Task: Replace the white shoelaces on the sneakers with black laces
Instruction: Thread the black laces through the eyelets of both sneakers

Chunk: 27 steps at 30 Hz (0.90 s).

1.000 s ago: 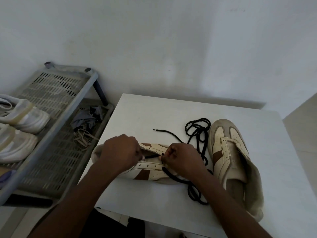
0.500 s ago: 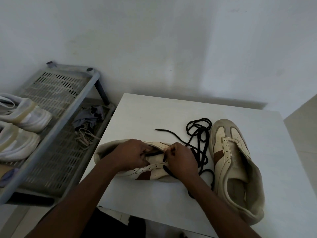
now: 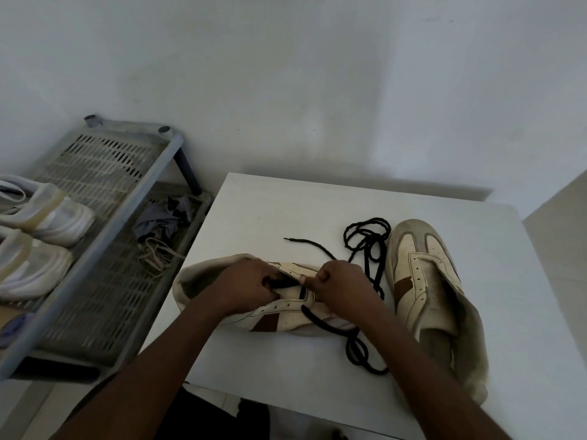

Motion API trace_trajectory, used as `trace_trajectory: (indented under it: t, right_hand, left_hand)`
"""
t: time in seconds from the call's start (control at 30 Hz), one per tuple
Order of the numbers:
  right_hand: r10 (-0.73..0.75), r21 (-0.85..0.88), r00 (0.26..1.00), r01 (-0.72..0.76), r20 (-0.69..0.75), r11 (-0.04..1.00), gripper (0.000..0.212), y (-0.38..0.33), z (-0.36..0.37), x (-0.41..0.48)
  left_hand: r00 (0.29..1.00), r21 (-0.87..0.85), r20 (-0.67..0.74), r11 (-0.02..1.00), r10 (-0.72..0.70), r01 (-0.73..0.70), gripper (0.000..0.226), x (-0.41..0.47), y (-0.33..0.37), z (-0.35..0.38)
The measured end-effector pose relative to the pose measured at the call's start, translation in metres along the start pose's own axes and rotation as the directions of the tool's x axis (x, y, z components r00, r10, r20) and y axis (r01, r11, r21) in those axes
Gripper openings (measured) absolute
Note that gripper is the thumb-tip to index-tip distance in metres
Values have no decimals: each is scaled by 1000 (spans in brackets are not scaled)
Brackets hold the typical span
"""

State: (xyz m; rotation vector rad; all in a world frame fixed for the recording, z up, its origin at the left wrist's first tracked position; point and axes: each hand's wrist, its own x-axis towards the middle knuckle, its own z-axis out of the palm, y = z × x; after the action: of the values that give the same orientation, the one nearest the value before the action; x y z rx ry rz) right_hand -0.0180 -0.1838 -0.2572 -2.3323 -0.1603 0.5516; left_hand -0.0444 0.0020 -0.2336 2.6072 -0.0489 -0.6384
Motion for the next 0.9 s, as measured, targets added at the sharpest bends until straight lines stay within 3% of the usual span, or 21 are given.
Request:
trace_trajectory:
  t: [0.17, 0.33, 0.43, 0.53, 0.67, 0.77, 0.9]
  right_hand:
    - [-104, -192, 988, 81, -112, 978, 17, -2, 13, -7]
    - [-21, 59, 976, 35, -219, 998, 19, 0, 25, -3]
    - [29, 87, 959, -5, -280, 996, 21, 3, 30, -3]
    - [8, 75, 965, 12, -261, 997, 21, 6, 29, -2]
    - [-23, 176, 991, 46, -130, 983, 26, 13, 18, 4]
    - [-30, 188, 993, 52, -117, 981, 27, 16, 17, 4]
    - [-20, 169, 991, 42, -132, 985, 22, 14, 20, 5]
  left_hand:
    - [983, 118, -176, 991, -44, 65, 20, 4, 6, 9]
    - [966, 180, -253, 978, -61, 109, 18, 4, 10, 9]
    - [947, 209, -318, 971, -47, 118, 19, 2, 9, 10]
    - [930, 205, -363, 970, -51, 133, 16, -2, 9, 6]
    - [908, 67, -398, 983, -128, 168, 10, -11, -1, -12]
    - [907, -1, -381, 981, -182, 196, 19, -16, -11, -23]
    - [926, 47, -332, 977, -182, 209, 22, -20, -13, -31]
